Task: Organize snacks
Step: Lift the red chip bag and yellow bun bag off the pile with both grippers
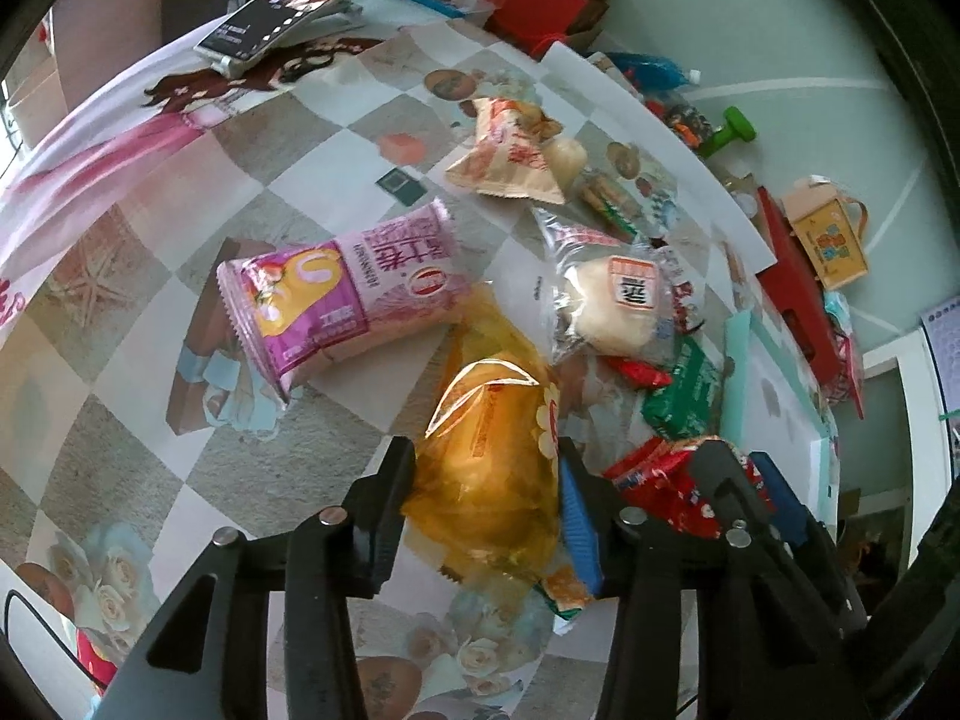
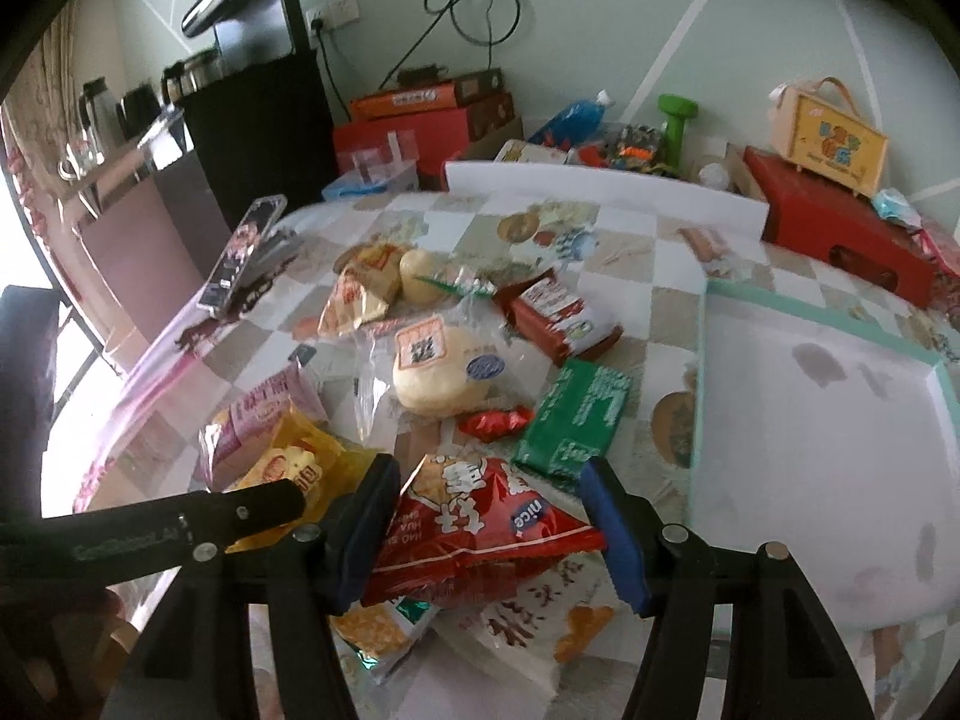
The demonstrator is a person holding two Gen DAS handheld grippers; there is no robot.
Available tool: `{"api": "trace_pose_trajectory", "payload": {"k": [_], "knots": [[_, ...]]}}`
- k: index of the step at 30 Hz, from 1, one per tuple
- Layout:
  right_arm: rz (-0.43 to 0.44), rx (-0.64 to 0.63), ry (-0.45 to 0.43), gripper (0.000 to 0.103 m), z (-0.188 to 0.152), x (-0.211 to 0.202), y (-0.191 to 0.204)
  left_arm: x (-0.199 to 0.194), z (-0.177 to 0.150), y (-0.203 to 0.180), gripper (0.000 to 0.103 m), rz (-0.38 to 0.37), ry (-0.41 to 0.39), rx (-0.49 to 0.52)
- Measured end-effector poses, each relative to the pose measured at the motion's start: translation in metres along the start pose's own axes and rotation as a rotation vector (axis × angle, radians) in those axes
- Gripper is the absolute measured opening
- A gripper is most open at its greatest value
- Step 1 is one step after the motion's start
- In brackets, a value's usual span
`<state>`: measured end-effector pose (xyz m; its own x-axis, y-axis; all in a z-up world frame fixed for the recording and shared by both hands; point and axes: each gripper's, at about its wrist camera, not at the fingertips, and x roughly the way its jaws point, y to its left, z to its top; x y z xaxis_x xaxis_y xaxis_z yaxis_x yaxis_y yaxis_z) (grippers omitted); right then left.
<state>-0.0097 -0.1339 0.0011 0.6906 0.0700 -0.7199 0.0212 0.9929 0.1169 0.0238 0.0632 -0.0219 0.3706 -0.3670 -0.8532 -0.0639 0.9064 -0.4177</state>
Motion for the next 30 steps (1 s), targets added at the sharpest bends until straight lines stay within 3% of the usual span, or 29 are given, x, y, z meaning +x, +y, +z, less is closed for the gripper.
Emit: {"api": "trace_pose_trajectory", "payload": {"k": [1, 8, 14, 17, 30], "knots": [[0.0, 0.007, -0.009, 0.054, 0.001, -0.003, -0.002, -0.001, 0.0, -0.001, 0.047, -0.001, -0.004, 0.003], [-0.009, 0.08, -0.004, 0.053, 0.004, -0.009, -0.03, 0.002, -0.001, -0.01, 0.047, 0.008, 0.0, 0.037], [0.044, 0.104, 0.049, 0.055, -0.002, 0.002, -0.032, 0.007, -0.003, -0.009, 0.047, 0.037, 0.004, 0.041], [0.05, 0.084, 0.062, 0.067, -0.005, 0.004, -0.027, 0.01, -0.002, -0.006, 0.047, 0.04, 0.015, 0.03], [0.036, 0.051, 0.172, 0.065, -0.023, 0.028, -0.013, 0.026, -0.003, -0.003, 0.053, 0.062, 0.065, 0.036]]}}
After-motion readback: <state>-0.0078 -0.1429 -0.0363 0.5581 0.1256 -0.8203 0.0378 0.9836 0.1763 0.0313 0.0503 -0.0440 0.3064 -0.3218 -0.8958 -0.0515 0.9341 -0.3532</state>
